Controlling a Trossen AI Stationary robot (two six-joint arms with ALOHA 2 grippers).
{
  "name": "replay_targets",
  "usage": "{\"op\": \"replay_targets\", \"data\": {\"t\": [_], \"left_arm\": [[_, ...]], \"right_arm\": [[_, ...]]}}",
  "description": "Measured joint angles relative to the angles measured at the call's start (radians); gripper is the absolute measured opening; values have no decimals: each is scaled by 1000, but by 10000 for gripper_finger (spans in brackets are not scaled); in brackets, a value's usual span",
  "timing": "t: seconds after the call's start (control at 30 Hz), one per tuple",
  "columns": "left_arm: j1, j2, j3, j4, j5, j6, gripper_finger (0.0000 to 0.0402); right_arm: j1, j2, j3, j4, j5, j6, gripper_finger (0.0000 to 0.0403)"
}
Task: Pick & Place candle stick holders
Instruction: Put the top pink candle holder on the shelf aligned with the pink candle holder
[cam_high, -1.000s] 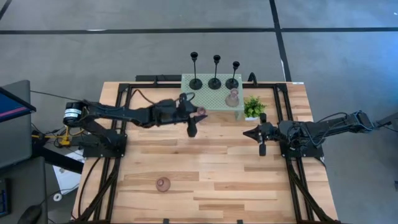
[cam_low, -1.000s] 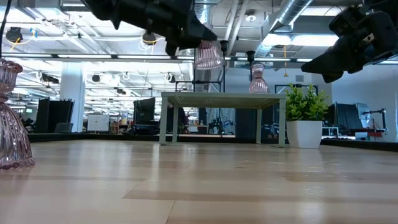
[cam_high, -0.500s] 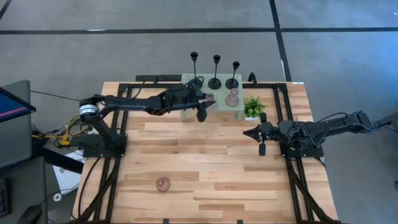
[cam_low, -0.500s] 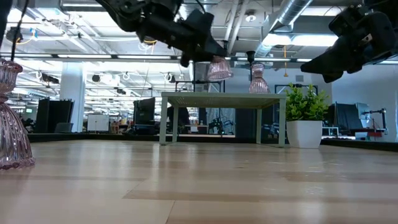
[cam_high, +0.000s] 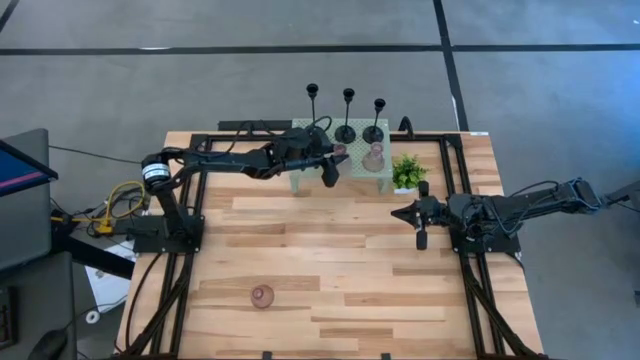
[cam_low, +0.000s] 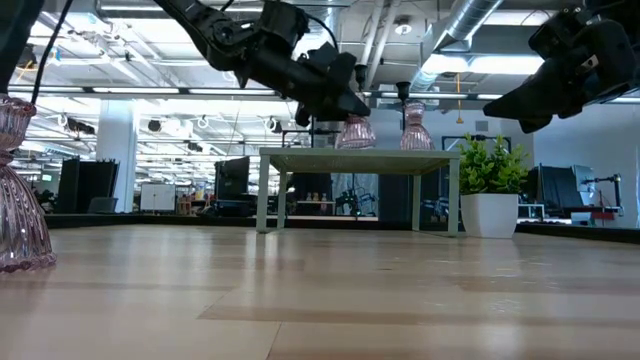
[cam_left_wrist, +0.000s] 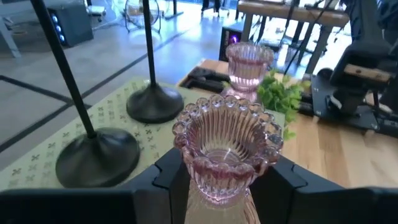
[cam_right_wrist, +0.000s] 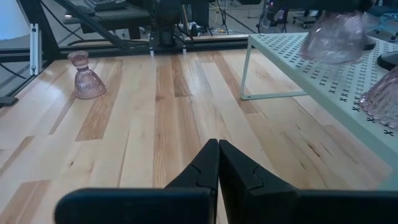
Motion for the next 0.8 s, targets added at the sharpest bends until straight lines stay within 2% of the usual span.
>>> {"op": "replay_targets", "data": {"t": [0.53, 0.8], "left_arm": [[3, 50, 0, 65, 0, 1, 134], [3, 50, 0, 101, -21, 3, 161]], "right_arm": [[0, 0, 0, -1, 4, 0, 0], [0, 0, 0, -2, 4, 0, 0]]}}
